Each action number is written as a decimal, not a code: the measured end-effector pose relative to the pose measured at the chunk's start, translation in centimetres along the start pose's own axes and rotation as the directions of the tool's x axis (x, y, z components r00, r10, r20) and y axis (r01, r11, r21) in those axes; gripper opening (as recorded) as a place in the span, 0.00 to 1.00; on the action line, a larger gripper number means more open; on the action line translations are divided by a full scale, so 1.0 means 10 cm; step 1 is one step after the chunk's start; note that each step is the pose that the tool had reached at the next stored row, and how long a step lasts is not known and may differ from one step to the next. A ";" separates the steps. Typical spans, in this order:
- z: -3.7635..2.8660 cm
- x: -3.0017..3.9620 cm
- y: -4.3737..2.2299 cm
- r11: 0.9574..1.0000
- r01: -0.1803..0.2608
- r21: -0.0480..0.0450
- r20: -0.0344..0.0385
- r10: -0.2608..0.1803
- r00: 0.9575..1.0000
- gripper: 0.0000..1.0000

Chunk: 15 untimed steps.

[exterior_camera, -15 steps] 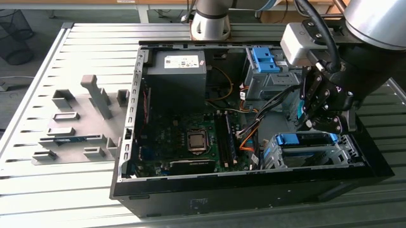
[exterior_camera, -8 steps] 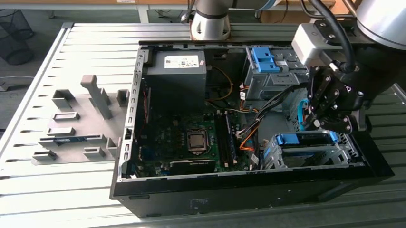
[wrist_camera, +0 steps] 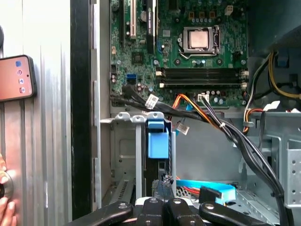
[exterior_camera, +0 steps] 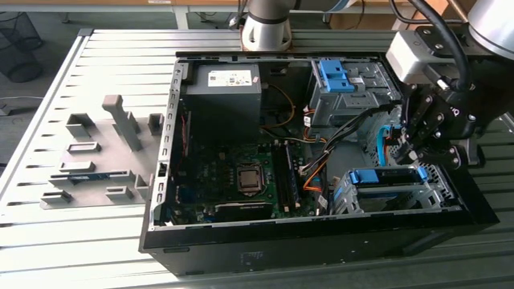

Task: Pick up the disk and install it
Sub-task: 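Insert the first disk wire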

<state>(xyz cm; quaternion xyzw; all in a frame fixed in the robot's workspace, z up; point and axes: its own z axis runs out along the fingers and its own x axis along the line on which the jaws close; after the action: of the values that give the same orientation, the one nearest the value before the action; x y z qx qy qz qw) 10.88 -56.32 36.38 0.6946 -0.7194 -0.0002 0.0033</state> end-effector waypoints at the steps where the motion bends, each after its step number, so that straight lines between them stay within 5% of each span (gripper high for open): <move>1: 0.003 -0.013 -0.020 1.000 0.000 0.000 0.000 0.000 1.000 0.11; 6: 0.012 -0.084 -0.137 1.000 0.000 0.000 0.000 0.000 1.000 0.11; 10: 0.013 -0.170 -0.162 1.000 0.000 0.000 -0.002 0.000 1.000 0.11; 15: 0.013 -0.300 -0.172 1.000 0.000 0.000 -0.016 0.000 1.000 0.11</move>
<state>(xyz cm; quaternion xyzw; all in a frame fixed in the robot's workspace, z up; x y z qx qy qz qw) 12.71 -53.38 36.23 0.6945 -0.7194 0.0052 0.0089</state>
